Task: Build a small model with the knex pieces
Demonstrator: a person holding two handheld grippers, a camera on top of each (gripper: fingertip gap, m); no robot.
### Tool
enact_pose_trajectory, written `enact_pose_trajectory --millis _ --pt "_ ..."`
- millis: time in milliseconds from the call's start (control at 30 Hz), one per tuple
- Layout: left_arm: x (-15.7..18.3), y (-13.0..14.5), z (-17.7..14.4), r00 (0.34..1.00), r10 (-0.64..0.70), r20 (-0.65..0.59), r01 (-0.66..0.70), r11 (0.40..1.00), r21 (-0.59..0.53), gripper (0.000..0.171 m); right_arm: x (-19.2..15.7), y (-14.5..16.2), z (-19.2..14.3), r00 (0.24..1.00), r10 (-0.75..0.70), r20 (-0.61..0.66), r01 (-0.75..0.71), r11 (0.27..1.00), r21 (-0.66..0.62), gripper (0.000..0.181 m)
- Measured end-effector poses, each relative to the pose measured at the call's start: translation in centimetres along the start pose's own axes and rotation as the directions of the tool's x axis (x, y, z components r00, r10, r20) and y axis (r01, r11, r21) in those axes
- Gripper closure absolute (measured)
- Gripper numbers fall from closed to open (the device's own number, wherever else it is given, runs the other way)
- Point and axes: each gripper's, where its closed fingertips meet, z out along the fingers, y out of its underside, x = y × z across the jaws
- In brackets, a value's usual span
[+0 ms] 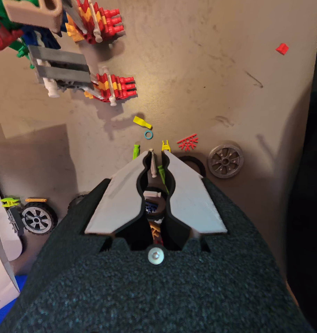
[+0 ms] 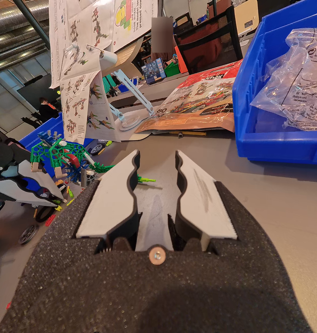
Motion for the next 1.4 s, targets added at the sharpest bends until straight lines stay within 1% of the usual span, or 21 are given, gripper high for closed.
enact_pose_trajectory --millis 100,200,300,400,600,733,833,900,967,1000,1100,1167,1200,1267,1400 --pt "0.0 -0.1 0.0 1.000 0.002 0.005 -0.002 1.000 0.002 0.159 0.0 0.0 0.0 1.000 0.000 0.000 0.000 1.000 0.002 0.142" --pt "0.0 -0.5 -0.3 1.000 0.000 0.010 -0.001 1.000 0.024 0.159 0.0 0.0 0.0 1.000 0.001 0.000 -0.001 1.000 0.004 0.142" --pt "-0.1 -1.1 -0.8 1.000 -0.015 0.014 0.014 0.998 0.067 0.163 0.0 0.0 0.0 1.000 0.000 0.000 0.000 1.000 0.005 0.142" --pt "-0.5 -1.6 -1.5 0.999 -0.029 0.024 0.027 0.994 0.102 0.171 0.0 -0.1 0.0 1.000 0.000 0.000 0.000 1.000 0.005 0.142" --pt "-1.0 -2.0 -2.2 0.998 -0.052 0.043 0.045 0.988 0.150 0.171 0.0 -0.1 -0.1 1.000 -0.001 -0.001 0.001 1.000 0.006 0.142" --pt "-1.7 -2.5 -3.0 0.993 -0.100 0.070 0.084 0.975 0.204 0.170 0.0 -0.1 -0.1 1.000 -0.001 -0.001 0.001 1.000 0.007 0.142" --pt "-1.8 -3.0 -3.8 0.991 -0.117 0.061 0.099 0.964 0.247 0.168 0.0 -0.1 -0.1 1.000 -0.001 -0.001 0.001 1.000 0.006 0.142" --pt "-1.9 -3.2 -4.4 0.990 -0.131 0.047 0.114 0.955 0.273 0.163 0.0 -0.1 -0.1 1.000 -0.001 -0.001 0.001 1.000 0.006 0.142" --pt "-2.1 -3.4 -5.1 0.988 -0.145 0.051 0.123 0.945 0.303 0.166 0.0 0.0 -0.1 1.000 0.000 -0.001 0.000 1.000 0.005 0.142" --pt "-2.1 -3.6 -5.6 0.988 -0.149 0.047 0.126 0.938 0.324 0.171 0.0 -0.1 -0.1 1.000 0.000 -0.001 0.000 1.000 0.005 0.142" --pt "-2.6 -3.9 -7.2 0.982 -0.176 0.062 0.139 0.913 0.384 0.171 0.0 0.0 0.0 1.000 0.001 -0.001 -0.001 1.000 0.003 0.142" --pt "-3.2 -3.9 -8.3 0.975 -0.203 0.088 0.147 0.892 0.426 0.171 0.0 0.0 0.0 1.000 0.001 -0.001 -0.001 1.000 0.002 0.142" --pt "-3.5 -3.7 -8.9 0.969 -0.229 0.087 0.168 0.880 0.443 0.167 0.0 0.0 0.0 1.000 0.001 -0.001 -0.001 1.000 0.002 0.142" --pt "-4.0 -3.3 -10.1 0.958 -0.273 0.083 0.202 0.854 0.479 0.165 0.0 0.0 0.0 1.000 0.001 -0.002 -0.001 1.000 0.000 0.142" --pt "-5.1 -1.2 -11.9 0.935 -0.333 0.121 0.234 0.837 0.494 0.167 0.1 0.1 0.0 1.000 0.002 -0.003 -0.002 1.000 -0.003 0.142"
